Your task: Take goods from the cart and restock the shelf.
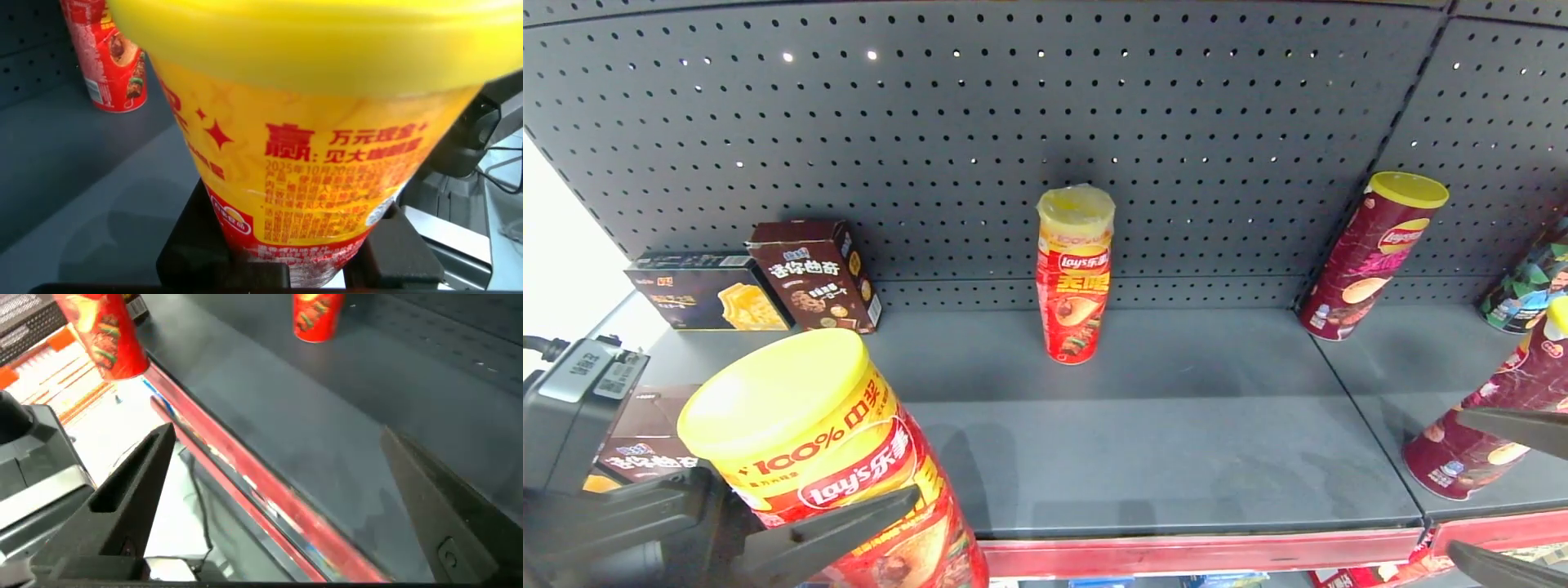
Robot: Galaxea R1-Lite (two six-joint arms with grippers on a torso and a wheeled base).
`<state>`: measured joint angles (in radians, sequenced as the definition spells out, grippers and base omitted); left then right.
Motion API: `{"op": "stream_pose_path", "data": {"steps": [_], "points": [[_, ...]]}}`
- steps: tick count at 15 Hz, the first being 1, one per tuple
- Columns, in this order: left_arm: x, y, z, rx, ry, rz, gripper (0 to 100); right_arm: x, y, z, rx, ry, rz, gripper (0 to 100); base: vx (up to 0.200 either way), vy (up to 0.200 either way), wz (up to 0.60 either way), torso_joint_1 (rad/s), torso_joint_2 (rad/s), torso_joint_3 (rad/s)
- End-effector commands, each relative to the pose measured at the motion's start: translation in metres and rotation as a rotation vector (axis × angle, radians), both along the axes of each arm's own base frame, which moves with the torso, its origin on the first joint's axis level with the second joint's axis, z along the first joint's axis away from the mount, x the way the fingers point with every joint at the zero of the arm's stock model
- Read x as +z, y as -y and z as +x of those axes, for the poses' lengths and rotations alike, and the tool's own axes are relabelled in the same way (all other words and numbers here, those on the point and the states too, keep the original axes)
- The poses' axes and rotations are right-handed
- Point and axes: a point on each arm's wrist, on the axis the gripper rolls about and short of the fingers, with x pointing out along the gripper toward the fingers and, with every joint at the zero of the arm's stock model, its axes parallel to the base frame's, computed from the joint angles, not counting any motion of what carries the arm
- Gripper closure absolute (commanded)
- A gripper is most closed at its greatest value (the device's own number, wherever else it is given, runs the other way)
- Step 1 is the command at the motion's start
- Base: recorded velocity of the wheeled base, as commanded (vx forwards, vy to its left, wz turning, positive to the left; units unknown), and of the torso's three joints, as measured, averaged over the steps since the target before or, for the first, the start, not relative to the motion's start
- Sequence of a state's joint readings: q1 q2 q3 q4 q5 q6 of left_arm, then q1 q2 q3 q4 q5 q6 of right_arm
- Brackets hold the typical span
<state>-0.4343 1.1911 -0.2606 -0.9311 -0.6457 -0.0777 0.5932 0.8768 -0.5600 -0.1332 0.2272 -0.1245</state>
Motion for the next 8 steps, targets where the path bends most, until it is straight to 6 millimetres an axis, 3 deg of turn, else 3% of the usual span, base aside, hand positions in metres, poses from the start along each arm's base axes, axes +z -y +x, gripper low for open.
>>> {"op": "stream_pose_path", "data": {"steps": [1,8], "points": [[0.001,0.0,0.001,0.0,0.002,-0.001,100,0.004,-0.038,0.048,0.031,-0.065,-0.047,0,0.0,0.0,0.0,0.0,0.0,0.0],[0.001,0.0,0.002,0.006,-0.002,-0.001,100,0.013,-0.085,0.115,0.022,-0.06,-0.037,0,0.0,0.0,0.0,0.0,0.0,0.0]]}}
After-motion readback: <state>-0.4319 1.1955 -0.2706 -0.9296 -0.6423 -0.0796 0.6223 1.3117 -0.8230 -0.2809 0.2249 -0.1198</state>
